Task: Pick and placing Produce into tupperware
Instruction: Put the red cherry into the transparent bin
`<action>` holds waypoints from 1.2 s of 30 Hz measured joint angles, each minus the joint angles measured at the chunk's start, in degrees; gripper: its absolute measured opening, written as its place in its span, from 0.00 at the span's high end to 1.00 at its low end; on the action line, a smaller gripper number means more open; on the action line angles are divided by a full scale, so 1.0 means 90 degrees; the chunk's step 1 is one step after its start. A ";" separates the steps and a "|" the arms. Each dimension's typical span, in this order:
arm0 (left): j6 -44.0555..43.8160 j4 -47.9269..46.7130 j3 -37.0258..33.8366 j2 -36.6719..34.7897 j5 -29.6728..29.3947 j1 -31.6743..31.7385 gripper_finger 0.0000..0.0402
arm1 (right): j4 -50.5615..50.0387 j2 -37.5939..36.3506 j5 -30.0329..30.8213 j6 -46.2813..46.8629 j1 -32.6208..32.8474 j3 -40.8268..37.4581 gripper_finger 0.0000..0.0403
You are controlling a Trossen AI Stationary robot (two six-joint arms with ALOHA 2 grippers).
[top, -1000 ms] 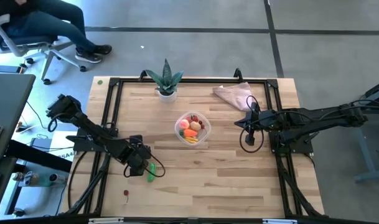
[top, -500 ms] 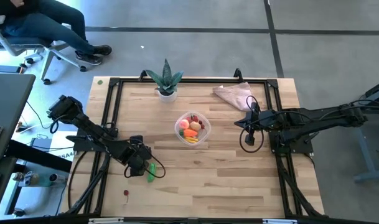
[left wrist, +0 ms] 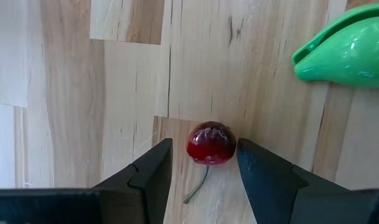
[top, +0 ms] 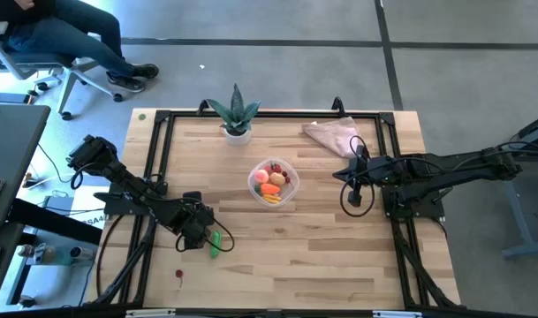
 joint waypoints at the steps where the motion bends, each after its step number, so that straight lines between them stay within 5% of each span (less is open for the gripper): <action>1: 0.0000 0.0003 0.0000 0.0000 0.0000 0.0000 0.58 | 0.0000 0.0000 0.0000 0.0000 0.0002 0.0000 1.00; 12: -0.0004 0.0031 -0.0005 0.0000 -0.0010 0.0000 0.58 | 0.0000 0.0000 0.0000 0.0000 0.0002 0.0000 1.00; 23: -0.0005 0.0071 -0.0010 0.0002 0.0080 0.0001 0.78 | 0.0000 0.0000 0.0000 0.0000 0.0000 0.0000 1.00; 36: -0.0005 0.0086 -0.0010 0.0002 0.0104 0.0002 0.76 | 0.0000 0.0000 0.0000 0.0000 0.0002 0.0000 1.00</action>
